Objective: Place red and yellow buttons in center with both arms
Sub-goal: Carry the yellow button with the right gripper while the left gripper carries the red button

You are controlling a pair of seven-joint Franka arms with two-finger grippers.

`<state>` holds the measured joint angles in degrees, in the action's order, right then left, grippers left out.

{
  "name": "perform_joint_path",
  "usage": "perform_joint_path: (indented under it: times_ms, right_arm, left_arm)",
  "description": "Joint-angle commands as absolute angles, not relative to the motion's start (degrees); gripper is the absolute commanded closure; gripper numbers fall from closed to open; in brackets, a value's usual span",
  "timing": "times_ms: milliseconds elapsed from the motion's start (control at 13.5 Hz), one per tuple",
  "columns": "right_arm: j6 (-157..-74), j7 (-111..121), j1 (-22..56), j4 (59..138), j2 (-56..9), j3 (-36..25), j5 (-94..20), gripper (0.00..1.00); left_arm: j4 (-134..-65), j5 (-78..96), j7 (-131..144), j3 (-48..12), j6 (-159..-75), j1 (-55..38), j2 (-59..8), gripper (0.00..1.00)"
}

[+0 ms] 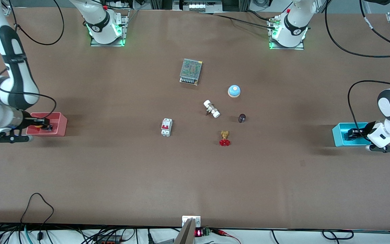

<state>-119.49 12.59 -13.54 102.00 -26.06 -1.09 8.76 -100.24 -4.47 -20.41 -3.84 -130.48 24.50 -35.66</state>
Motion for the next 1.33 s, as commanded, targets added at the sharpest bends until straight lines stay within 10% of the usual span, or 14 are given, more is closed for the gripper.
perform_joint_path:
  times_ms: [0, 741, 1259]
  right_arm:
    - [-108.8, 14.1, -12.6, 94.3, -22.3, 0.9, 6.7, 0.7]
    - [-105.8, -15.0, 7.6, 89.6, -28.9, 0.9, 0.3, 0.72]
    - [-110.8, -31.3, 15.1, 89.5, -34.8, 0.9, -0.3, 0.71]
  left_arm:
    - [-100.1, -3.9, -21.1, -4.1, -130.4, 24.4, -34.7, 0.73]
    - [-85.6, -4.7, -22.0, -4.5, -105.0, 17.2, -26.4, 0.73]
    - [-88.9, -4.7, 6.9, -13.3, -103.0, 5.5, -26.4, 0.73]
